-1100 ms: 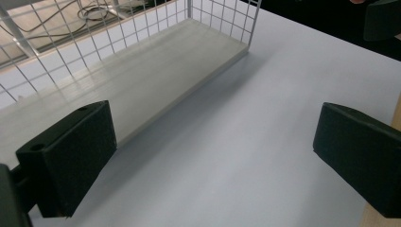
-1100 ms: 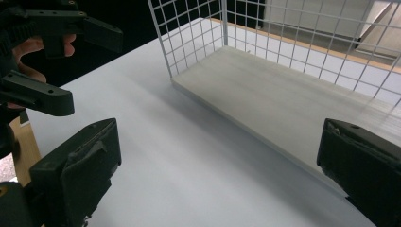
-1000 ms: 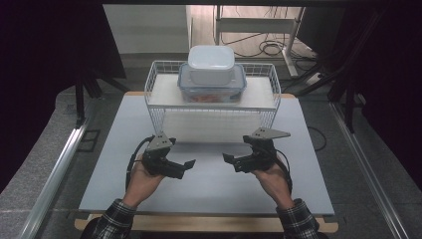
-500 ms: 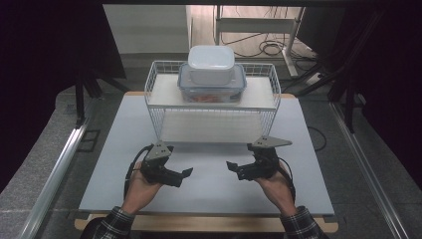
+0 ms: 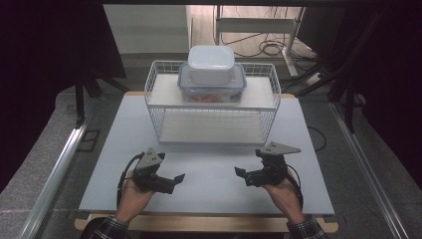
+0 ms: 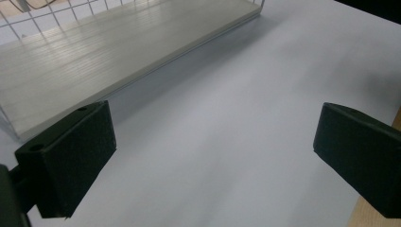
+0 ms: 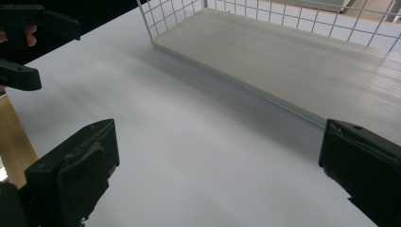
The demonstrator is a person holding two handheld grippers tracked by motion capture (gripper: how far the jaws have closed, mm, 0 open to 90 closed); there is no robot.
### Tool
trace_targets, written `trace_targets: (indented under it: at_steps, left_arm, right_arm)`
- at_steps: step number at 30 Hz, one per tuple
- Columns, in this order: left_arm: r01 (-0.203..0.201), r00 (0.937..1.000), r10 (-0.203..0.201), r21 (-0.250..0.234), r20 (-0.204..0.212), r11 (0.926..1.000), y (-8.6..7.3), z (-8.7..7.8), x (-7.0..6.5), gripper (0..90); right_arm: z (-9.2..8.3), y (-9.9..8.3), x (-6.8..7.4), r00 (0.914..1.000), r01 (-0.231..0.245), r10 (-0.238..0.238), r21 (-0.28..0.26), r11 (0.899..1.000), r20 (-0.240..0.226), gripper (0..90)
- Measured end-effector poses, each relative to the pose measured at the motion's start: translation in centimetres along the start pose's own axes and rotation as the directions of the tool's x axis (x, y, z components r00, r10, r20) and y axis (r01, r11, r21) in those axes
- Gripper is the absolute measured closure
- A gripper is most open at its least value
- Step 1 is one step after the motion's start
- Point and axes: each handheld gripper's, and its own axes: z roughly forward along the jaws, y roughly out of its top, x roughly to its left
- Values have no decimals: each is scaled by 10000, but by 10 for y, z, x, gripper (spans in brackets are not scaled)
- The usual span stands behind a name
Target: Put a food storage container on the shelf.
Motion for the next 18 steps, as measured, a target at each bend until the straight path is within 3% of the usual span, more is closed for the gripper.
trace_targets:
  at_steps: [18]
  left_arm:
    - [382,9974,-357,384,-626,9985,-29,-9,13,1]
  right_arm:
    - [-11,-30,-15,9982,-314,305,166,9994,518,0]
